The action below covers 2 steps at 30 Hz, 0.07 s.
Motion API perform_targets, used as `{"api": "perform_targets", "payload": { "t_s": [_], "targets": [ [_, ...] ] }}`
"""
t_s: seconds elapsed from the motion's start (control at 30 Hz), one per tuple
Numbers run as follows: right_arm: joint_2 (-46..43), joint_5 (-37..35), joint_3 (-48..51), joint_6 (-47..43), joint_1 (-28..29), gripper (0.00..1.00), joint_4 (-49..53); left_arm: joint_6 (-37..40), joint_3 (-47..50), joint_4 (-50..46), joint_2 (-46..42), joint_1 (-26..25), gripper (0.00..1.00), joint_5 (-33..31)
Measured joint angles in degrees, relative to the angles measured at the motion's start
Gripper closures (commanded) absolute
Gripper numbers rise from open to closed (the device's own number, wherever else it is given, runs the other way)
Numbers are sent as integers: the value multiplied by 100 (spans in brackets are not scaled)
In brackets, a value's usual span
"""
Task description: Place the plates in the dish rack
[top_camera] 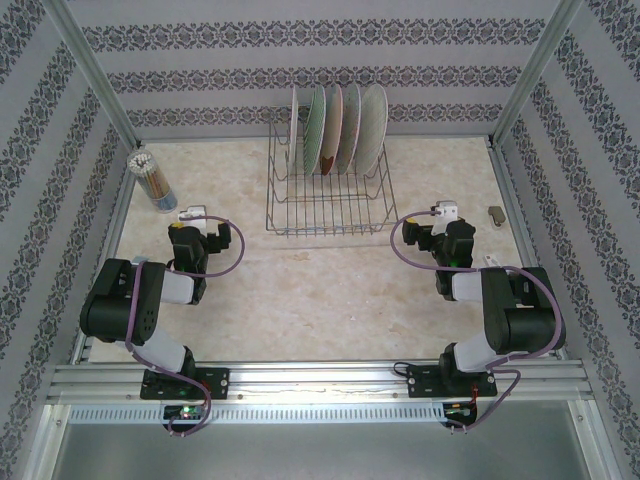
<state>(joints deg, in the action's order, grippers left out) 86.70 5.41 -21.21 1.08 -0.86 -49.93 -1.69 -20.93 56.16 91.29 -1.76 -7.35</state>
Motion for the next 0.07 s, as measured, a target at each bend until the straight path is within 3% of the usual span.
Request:
{"api": "perform_targets", "payload": {
  "t_s": [0.07],
  "targets": [
    [0,-2,-7,0,0,2,-2,-2,0,0,0,0,0,0]
  ]
}}
